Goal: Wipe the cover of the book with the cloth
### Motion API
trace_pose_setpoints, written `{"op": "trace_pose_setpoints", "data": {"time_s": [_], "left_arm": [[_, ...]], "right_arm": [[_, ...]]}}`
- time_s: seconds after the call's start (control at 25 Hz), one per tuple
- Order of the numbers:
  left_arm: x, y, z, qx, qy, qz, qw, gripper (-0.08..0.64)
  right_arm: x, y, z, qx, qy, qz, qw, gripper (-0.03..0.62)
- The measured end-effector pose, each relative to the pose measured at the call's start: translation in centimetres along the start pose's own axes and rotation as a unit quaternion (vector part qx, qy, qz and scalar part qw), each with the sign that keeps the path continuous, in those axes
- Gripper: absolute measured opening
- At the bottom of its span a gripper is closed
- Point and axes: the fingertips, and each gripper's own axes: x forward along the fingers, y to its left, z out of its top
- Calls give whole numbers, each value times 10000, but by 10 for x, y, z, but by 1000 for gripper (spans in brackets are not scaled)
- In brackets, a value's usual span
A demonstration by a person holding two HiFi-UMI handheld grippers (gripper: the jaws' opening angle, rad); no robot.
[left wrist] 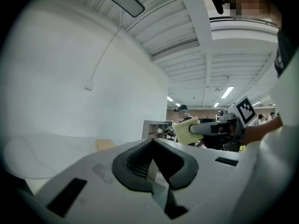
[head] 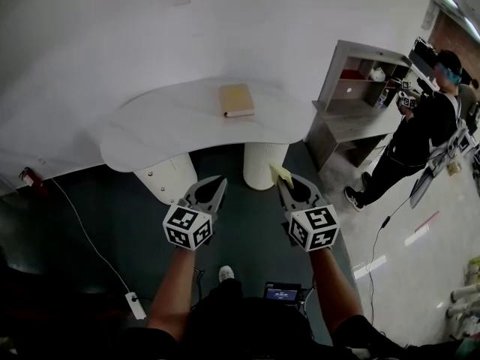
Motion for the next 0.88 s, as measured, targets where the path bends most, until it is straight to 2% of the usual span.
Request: {"op": "trace_pose_setpoints", "data": {"time_s": [0.48,0.68,0.88], "left_arm": [[66,141,34,98,50,-134,9998,9],[86,166,28,27,87,-172,9998,9],[111,180,16,117,245,-202,9994,9]], "right_arm": [[146,-26,34,78,6,-266,9996,87],[178,-34,29,109,101,-281,9995,87],[206,-49,20,164,222,-246,9993,87]]}}
